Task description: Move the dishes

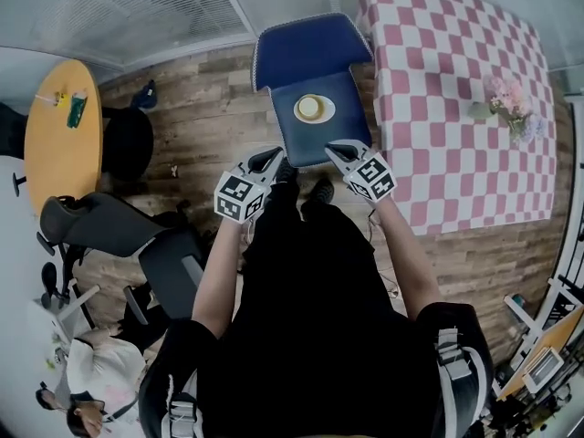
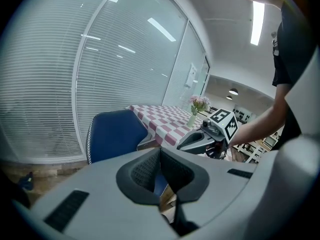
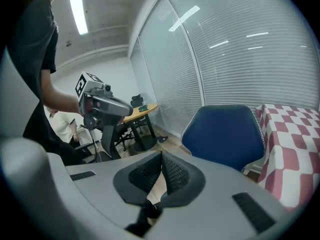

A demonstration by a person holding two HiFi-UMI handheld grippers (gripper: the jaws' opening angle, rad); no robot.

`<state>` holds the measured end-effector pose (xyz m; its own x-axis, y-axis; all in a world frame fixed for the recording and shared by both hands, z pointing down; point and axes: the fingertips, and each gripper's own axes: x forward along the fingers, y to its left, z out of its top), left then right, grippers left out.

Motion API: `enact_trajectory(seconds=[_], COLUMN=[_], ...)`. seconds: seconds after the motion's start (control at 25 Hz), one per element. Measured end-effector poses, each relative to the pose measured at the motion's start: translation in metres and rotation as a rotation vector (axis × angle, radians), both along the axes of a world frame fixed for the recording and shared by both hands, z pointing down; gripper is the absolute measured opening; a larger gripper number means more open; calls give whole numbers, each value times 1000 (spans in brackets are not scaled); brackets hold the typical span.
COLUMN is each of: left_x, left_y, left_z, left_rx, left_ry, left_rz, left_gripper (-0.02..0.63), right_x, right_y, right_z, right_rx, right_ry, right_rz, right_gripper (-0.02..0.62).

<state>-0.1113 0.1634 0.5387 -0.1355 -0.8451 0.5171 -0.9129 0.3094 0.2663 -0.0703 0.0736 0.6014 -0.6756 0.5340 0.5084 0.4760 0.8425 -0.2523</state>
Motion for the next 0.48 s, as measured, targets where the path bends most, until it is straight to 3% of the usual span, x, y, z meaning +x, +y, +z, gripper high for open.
enact_trajectory(seconds=[0.24, 0.48], left_x=[-41, -88], left_y=[0, -16], left_z=[18, 45], left_rx=[-9, -13], left_ry=[25, 10], left_rz=[63, 132], left_gripper=[23, 23], right_x=[-33, -70], right_y=[3, -1], right_z=[22, 70], right_rx=[5, 75], right_ry=[34, 76], right_rz=[68, 102], right_gripper=[17, 17])
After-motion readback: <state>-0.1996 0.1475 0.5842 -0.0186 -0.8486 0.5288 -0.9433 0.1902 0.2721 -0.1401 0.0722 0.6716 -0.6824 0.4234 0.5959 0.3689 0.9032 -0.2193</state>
